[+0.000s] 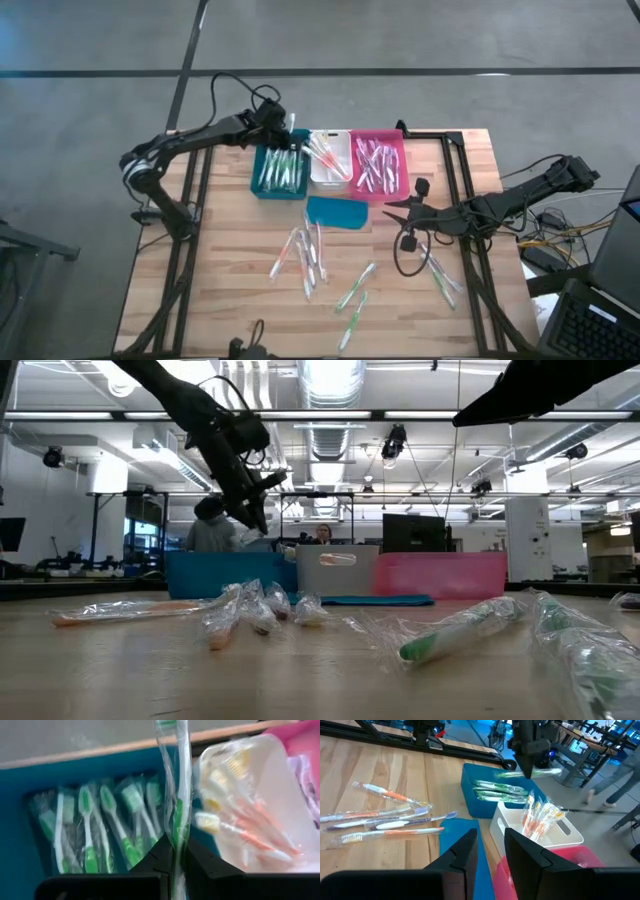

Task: Pick & Place Toothbrushes
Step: Put the green toothbrush into the blue bin

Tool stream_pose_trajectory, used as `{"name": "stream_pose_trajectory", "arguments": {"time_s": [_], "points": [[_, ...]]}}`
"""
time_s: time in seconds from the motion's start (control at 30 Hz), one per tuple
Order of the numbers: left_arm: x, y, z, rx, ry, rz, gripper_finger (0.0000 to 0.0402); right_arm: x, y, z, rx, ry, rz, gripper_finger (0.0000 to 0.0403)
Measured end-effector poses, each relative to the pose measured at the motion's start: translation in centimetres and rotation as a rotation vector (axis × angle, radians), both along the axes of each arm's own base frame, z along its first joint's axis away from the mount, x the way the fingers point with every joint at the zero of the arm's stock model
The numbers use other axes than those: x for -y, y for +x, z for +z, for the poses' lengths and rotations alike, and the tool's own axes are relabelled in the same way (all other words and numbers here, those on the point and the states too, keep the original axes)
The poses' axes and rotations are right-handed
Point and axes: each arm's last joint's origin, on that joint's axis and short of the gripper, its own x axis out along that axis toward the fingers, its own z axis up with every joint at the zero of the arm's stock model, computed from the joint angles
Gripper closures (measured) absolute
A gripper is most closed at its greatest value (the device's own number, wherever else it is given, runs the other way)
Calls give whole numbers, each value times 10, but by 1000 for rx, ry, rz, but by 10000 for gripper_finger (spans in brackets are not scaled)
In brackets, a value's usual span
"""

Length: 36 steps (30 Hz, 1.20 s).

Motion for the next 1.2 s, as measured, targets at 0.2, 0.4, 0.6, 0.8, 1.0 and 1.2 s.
{"name": "stream_pose_trajectory", "arguments": {"time_s": [0.2,0.4,0.6,0.8,1.0,1.2], "points": [[-2,-1,-7,-13,-59,25,376,0,0,0,1,1,0,325],[-7,3,-29,-52,-139,34,376,0,0,0,0,1,0,328],[-9,7,-50,-66,-264,24,376,0,0,-1,-4,0,0,312],[-12,10,-64,-92,-300,35,376,0,0,-1,-4,1,-1,297],[-12,10,-72,-117,-303,21,358,0,0,-2,-7,0,-1,285],[-12,10,-70,-109,-301,24,311,0,-1,-3,-10,-1,-1,275]]}}
